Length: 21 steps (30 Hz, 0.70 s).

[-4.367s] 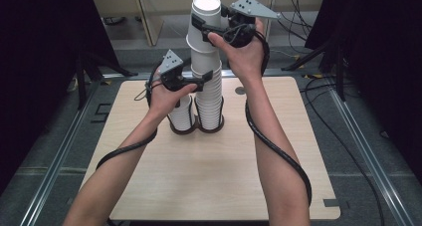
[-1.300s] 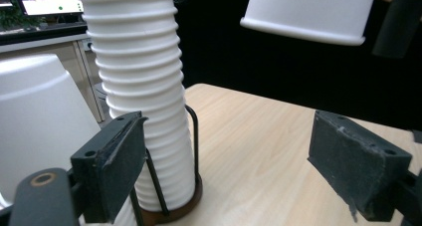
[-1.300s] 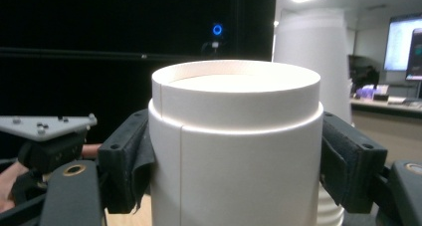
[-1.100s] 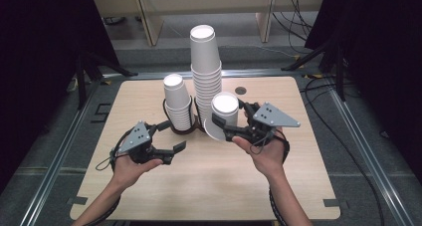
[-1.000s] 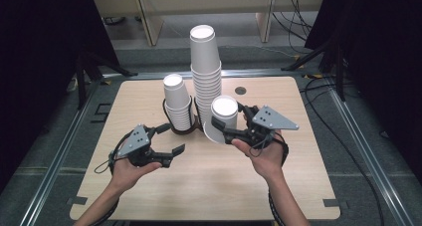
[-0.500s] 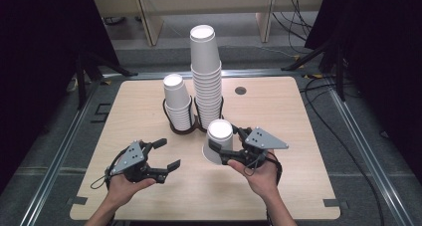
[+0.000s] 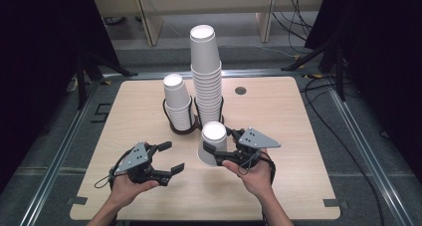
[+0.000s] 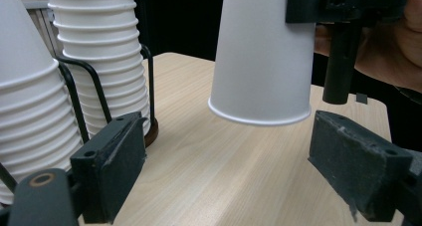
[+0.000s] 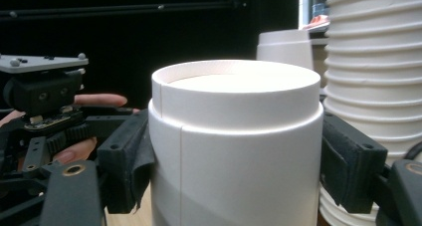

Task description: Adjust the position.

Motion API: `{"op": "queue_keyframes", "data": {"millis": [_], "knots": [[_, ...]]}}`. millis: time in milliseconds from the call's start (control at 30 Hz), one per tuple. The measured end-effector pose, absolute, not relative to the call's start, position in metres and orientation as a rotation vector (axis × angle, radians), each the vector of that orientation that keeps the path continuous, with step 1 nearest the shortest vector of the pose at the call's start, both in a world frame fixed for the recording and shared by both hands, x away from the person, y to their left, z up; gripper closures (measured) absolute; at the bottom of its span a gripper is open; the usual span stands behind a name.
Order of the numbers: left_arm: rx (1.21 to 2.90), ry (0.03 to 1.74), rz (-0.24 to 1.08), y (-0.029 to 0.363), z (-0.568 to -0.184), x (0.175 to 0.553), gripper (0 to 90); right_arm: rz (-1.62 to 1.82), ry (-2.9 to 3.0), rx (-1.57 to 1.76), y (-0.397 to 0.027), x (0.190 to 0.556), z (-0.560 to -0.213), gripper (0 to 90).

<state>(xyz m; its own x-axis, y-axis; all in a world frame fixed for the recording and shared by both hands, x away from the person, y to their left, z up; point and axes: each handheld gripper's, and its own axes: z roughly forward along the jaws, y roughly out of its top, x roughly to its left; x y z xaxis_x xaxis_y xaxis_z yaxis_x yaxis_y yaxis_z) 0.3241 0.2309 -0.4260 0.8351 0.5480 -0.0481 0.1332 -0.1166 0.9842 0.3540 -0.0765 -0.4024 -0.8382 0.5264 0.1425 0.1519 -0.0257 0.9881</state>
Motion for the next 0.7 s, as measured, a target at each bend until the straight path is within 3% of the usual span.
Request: {"op": "queue_keyframes", "data": {"millis": [700], "knots": [[1.803, 0.504, 0.275, 0.206, -0.439, 0.331, 14.4, 1.981, 2.08, 0.635, -0.045, 0.352, -0.407, 25.1]]}}
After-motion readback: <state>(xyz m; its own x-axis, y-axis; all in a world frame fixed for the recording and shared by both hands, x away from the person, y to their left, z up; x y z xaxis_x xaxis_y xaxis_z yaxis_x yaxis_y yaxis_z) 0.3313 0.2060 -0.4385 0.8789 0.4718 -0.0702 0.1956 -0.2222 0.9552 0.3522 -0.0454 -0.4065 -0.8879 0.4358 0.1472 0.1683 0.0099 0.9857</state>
